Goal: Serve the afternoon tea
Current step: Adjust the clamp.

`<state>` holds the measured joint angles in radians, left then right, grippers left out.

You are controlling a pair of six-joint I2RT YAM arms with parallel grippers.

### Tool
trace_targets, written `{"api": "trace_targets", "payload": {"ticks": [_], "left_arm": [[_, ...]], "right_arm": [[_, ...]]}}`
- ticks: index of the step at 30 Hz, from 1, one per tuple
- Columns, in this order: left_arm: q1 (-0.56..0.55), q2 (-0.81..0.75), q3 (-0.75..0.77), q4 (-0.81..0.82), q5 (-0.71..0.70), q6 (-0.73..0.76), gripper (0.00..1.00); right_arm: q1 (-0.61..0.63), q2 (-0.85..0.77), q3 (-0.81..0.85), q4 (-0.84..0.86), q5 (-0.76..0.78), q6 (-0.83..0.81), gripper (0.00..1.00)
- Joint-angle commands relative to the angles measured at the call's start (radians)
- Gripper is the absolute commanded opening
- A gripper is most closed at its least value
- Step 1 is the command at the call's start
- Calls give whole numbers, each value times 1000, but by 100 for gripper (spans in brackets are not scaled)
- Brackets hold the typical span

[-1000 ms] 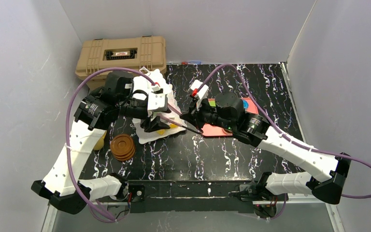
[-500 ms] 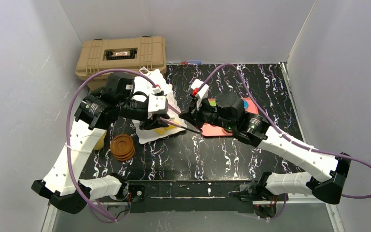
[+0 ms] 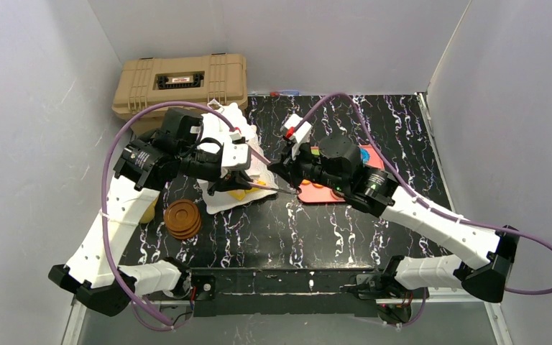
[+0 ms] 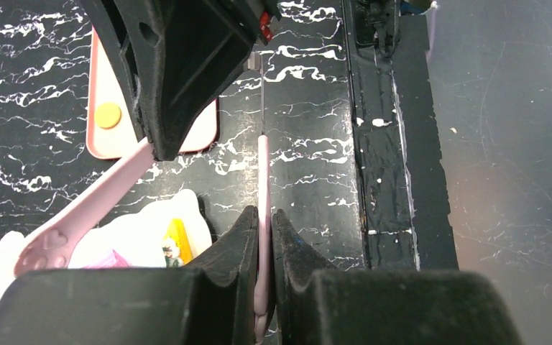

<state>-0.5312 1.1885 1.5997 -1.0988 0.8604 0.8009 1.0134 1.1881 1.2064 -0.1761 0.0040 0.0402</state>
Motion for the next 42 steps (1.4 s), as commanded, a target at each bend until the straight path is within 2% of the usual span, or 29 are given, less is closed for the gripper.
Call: {"api": "trace_targets", "payload": {"ticks": [1,7,11,14,17,19,22,24,26,27,28,29,34,38,40,42], "left_arm": [[2,-30,34,-35,61,-18,0],[0,-60,35,-65,93,-22,0],[-1,-74,30,-77,108,-22,0],[-1,-76,26,-79,117,-23,0],[-1,-71,26,-79,124,-22,0],[-2,-64,26,-77,129,-22,0],[-1,-51,24,-67,127,-23,0],[-1,-47,23,-52,121,-30,0],[-1,-46,19,-29,117,-47,0],[-1,-48,17,-16,117,-56,0],[-1,-51,15,1,116,-69,0],[-1,-56,10,24,115,-87,0],[10,-103,-56,257,131,-324,0],[84,-169,-210,638,140,-693,0],[161,-177,-267,861,145,-902,0],[246,-156,-296,1004,186,-1102,0]], "right_arm": [[-36,42,38,44,176,39,1],[-123,65,24,34,296,123,1],[-201,60,-3,35,283,186,1],[-220,59,-9,47,223,201,1],[-220,56,-17,102,59,178,1],[-220,49,-26,160,-118,156,11],[-220,39,-25,212,-262,145,23],[-220,33,-13,206,-303,137,40],[-220,19,1,181,-287,126,70],[-220,9,4,178,-265,116,88],[-221,-3,7,156,-239,106,97],[-229,-16,12,148,-215,101,98],[-346,-47,62,195,-261,186,98],[-502,-77,42,343,-391,384,98],[-576,-100,7,440,-424,482,98],[-636,-112,-9,518,-457,563,98]]}}
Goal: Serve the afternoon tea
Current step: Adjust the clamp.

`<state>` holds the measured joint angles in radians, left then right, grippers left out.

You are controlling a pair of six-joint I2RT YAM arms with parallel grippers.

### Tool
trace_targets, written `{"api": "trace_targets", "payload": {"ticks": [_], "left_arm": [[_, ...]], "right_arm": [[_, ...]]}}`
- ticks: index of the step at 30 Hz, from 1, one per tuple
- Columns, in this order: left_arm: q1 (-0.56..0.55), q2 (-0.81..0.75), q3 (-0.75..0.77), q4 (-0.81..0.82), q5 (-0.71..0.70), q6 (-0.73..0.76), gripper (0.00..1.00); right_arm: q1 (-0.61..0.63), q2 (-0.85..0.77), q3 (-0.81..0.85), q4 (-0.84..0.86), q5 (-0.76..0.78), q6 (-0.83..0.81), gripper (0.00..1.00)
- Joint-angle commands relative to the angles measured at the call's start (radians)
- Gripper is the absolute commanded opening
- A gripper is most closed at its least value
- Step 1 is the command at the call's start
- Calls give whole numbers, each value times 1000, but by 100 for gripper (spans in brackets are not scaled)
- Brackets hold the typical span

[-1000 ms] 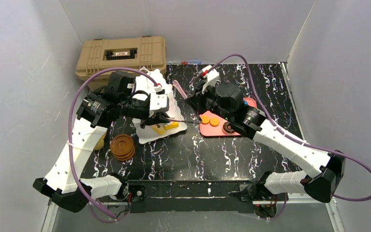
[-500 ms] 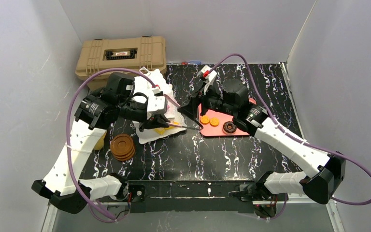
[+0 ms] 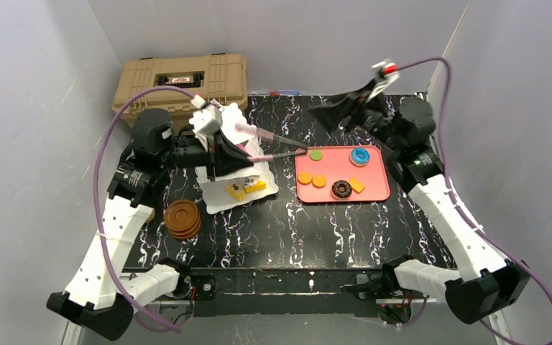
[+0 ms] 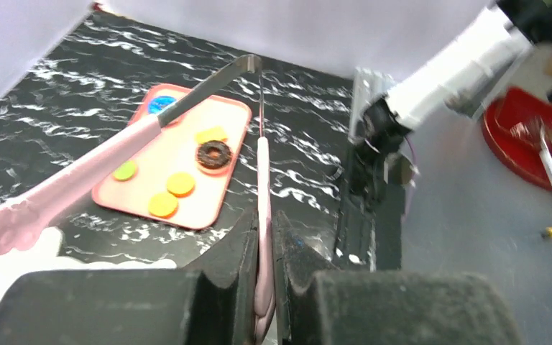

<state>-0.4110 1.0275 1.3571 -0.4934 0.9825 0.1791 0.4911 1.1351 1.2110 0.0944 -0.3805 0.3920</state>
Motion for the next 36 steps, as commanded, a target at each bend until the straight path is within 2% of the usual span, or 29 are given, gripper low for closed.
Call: {"api": "trace_targets", "payload": {"ticks": [1,3,8,13,17,22,36], "left_arm": [[161,21,-58,452,84,-529,0],[197,50,-60,534,117,-642,0],[202,59,-26,587,104,-710,0],[202,69,31,647,48,-804,0],[202,82,67,664,18,-839,0],[202,91,86,664,0,-844,0],[202,84,83,664,1,-839,0]], "right_arm": [[-133,-59,-13,279,-90,244,98],[-143,-55,-9,323,-109,285,98],[-144,-35,-89,584,-185,453,98],[-141,14,-174,867,-189,650,98],[-88,75,-141,874,-180,660,98],[57,126,-55,754,-129,523,99],[240,270,59,797,37,463,98]]}}
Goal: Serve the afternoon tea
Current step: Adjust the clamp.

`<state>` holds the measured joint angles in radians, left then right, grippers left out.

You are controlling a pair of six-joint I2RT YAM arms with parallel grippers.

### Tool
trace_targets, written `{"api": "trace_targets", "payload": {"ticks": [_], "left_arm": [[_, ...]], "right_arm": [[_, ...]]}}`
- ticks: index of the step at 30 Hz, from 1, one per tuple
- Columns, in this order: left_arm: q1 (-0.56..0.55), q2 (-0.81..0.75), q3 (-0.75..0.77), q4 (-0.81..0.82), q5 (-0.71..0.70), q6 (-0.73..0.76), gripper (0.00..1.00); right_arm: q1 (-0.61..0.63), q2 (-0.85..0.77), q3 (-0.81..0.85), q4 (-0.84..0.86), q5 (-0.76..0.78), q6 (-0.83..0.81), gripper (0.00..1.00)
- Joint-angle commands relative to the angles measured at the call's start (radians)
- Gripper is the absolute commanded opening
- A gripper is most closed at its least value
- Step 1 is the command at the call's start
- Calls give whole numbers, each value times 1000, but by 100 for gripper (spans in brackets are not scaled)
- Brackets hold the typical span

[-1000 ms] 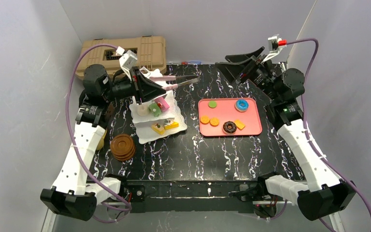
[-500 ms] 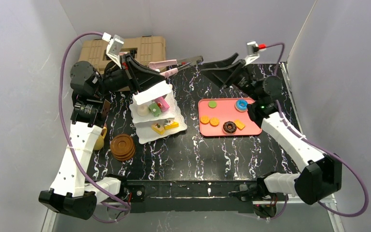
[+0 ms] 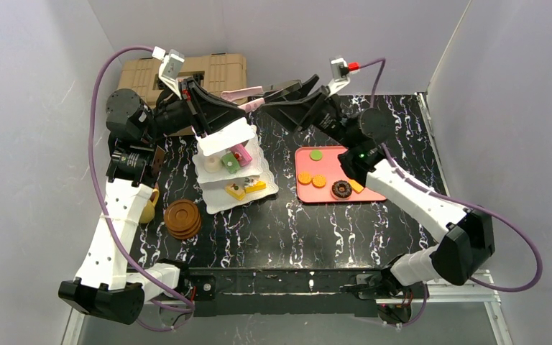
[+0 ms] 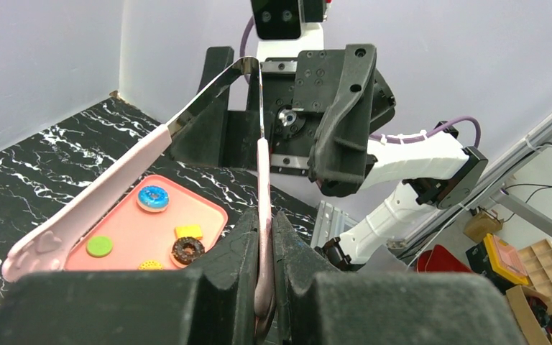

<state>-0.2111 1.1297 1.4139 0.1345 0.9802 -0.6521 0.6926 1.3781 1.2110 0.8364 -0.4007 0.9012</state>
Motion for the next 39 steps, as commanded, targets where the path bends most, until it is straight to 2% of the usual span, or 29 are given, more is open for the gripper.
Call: {"api": "trace_targets", "payload": {"ticks": [1,13,20,24,27,39], "left_arm": [[3,-20,25,37,5,-7,0],[3,-30,30,33,18,-23,0],[3,-37,36,20,21,-16,0],[3,-40,29,19,26,-8,0],[3,-39,26,19,26,-7,0],[3,-43,30,16,32,-5,0]], "right_arm": [[45,31,59,55,66,-56,98],[61,30,33,44,159,-185,98],[61,117,66,327,55,-14,98],[61,126,91,321,3,25,98],[62,125,120,232,-18,10,98],[63,153,187,137,-51,44,72]]}}
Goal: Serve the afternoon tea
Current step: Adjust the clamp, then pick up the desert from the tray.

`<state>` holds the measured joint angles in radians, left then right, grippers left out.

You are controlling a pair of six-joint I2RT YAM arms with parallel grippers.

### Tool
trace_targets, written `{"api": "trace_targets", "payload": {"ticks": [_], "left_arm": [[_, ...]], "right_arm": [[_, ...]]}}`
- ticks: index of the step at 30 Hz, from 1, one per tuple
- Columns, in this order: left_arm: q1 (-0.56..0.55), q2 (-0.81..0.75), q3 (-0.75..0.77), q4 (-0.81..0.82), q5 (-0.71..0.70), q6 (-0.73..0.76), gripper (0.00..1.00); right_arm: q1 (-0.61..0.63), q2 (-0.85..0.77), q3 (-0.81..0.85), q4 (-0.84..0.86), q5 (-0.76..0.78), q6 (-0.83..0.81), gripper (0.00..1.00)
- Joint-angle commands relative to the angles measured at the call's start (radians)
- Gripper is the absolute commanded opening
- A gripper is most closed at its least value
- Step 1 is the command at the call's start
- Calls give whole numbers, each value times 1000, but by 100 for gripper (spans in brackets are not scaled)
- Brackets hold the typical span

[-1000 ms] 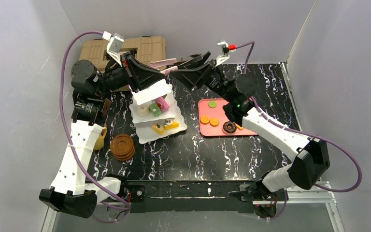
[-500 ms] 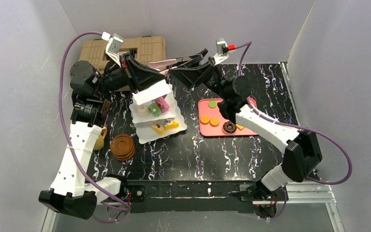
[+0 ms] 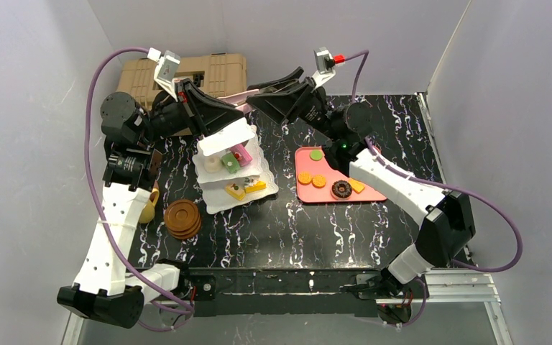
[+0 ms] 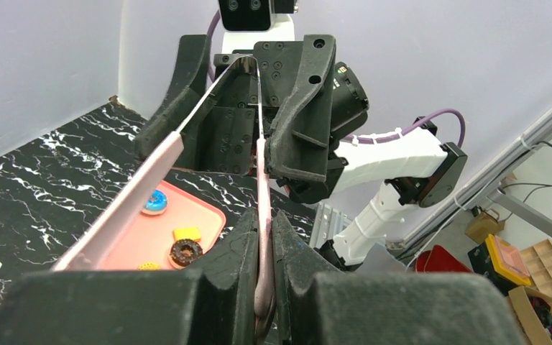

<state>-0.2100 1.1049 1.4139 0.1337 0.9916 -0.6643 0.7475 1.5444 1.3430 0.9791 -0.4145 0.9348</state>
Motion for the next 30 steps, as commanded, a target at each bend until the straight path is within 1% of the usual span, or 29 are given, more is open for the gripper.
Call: {"api": "trace_targets", "payload": {"ticks": [1,3,6,10,11,12,13,14,15,17,20,22,26,29,30], "left_arm": [[1,-18,30,17,21,8,0],[1,-18,28,17,19,10,0],[3,-20,26,17,17,9,0],[6,-22,28,15,10,17,0],[7,-23,27,10,3,22,6],[8,-24,28,8,-5,27,20],[11,-27,28,7,-13,35,36],[15,-29,26,4,-24,41,57],[21,-30,28,2,-36,47,70],[36,-31,33,-1,-52,50,85],[64,-29,45,-10,-64,51,92],[75,-30,50,-43,-65,73,98],[77,-35,81,-206,-123,235,98],[77,-23,136,-340,-171,342,98],[77,-19,153,-391,-178,372,98]], "right_arm": [[8,-19,52,-17,-39,5,69],[7,-31,44,-40,-40,-10,64],[5,-55,33,-79,-36,-40,60],[3,-78,29,-146,-45,-75,57],[3,-86,26,-169,-39,-84,56],[0,-92,23,-190,-30,-92,56],[-2,-99,18,-210,-21,-98,55],[-4,-105,16,-243,-11,-106,54],[-8,-112,12,-264,-3,-121,54],[-17,-129,3,-329,23,-157,53],[-40,-155,-12,-427,52,-217,53],[-63,-178,-22,-513,76,-278,53],[-101,-230,-49,-725,149,-438,54],[-113,-269,-77,-921,279,-579,54],[-120,-283,-101,-961,313,-607,54]]}}
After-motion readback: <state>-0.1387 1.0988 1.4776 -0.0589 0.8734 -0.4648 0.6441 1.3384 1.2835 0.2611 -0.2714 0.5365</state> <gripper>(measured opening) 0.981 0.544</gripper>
